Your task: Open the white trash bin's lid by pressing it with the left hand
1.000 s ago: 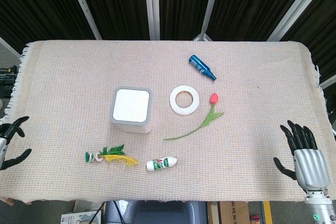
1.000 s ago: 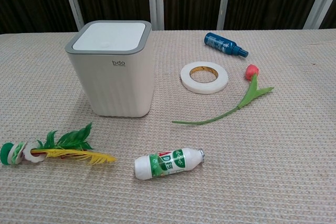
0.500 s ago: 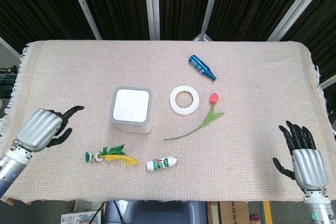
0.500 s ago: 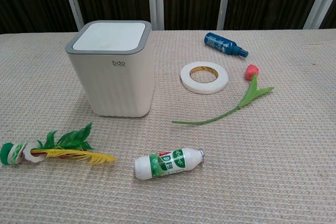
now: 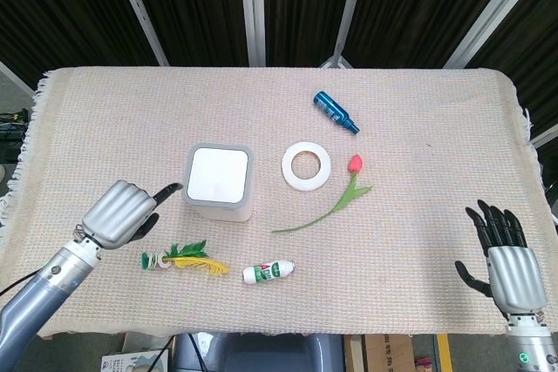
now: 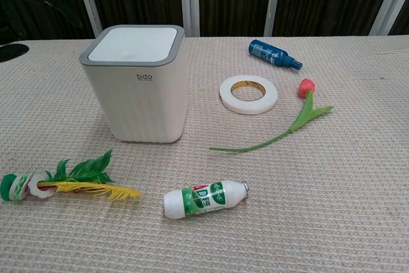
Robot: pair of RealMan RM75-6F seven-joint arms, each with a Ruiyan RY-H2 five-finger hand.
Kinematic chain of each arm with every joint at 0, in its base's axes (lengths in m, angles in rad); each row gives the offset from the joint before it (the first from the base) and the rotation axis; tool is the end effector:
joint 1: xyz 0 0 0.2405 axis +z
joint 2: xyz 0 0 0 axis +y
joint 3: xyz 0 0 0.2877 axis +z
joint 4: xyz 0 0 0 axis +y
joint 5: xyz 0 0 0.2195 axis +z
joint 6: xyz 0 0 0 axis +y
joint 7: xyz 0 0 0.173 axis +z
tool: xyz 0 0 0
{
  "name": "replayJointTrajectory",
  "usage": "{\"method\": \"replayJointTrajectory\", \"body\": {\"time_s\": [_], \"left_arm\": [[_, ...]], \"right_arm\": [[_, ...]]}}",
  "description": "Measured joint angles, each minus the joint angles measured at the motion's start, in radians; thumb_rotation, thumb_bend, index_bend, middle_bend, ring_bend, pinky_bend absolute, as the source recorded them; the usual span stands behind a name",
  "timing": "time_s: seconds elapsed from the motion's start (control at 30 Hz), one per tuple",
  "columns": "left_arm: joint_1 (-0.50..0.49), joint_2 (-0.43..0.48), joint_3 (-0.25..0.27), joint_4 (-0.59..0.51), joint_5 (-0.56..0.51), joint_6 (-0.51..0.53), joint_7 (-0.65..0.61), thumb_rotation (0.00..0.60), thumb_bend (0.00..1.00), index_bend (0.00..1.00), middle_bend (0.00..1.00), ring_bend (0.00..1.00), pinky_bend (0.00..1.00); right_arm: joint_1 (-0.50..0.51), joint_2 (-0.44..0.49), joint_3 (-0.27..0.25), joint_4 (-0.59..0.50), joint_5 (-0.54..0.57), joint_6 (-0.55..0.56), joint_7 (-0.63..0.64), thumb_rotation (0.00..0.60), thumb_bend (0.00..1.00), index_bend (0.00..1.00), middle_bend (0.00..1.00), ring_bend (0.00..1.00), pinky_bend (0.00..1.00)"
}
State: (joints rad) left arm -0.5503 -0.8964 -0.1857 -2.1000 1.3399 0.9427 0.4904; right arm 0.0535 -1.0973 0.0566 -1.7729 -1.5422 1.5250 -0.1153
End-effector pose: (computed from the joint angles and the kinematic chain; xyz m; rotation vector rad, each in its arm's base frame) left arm -0.1437 0.3089 0.1306 -2.0271 -0.6200 -0.8137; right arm -0.3068 -0.2018 0.1629 1.3777 -0.8888 0.9557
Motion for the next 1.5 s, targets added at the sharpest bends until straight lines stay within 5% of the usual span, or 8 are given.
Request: {"method": "replayJointTrajectory", "body": {"time_s": [0.5, 1.23, 1.5], "left_arm": [[-0.186, -0.097, -0.006, -0.028, -0.317, -0.082, 0.178, 0.600, 0.68, 0.20, 0.86, 0.73, 0.71], [-0.317, -0.175, 0.086, -0.039, -0.518, 0.038, 0.376, 0.600, 0.68, 0.22, 0.86, 0.72, 0.71], [-0.320, -0.176, 0.078, -0.068, -0.486, 0.109, 0.365, 0.600, 0.47, 0.20, 0.68, 0.60, 0.70]], "right_arm": [[0.001, 0.000, 0.007, 0.005, 0.007, 0.001, 0.005, 0.600, 0.27, 0.12, 0.02, 0.00, 0.03], [-0.004, 0.009, 0.009, 0.008, -0.001, 0.015, 0.028, 0.600, 0.27, 0.12, 0.02, 0.00, 0.03], [-0.002, 0.006, 0.009, 0.010, 0.003, 0.008, 0.024, 0.600, 0.27, 0.12, 0.02, 0.00, 0.03]]}}
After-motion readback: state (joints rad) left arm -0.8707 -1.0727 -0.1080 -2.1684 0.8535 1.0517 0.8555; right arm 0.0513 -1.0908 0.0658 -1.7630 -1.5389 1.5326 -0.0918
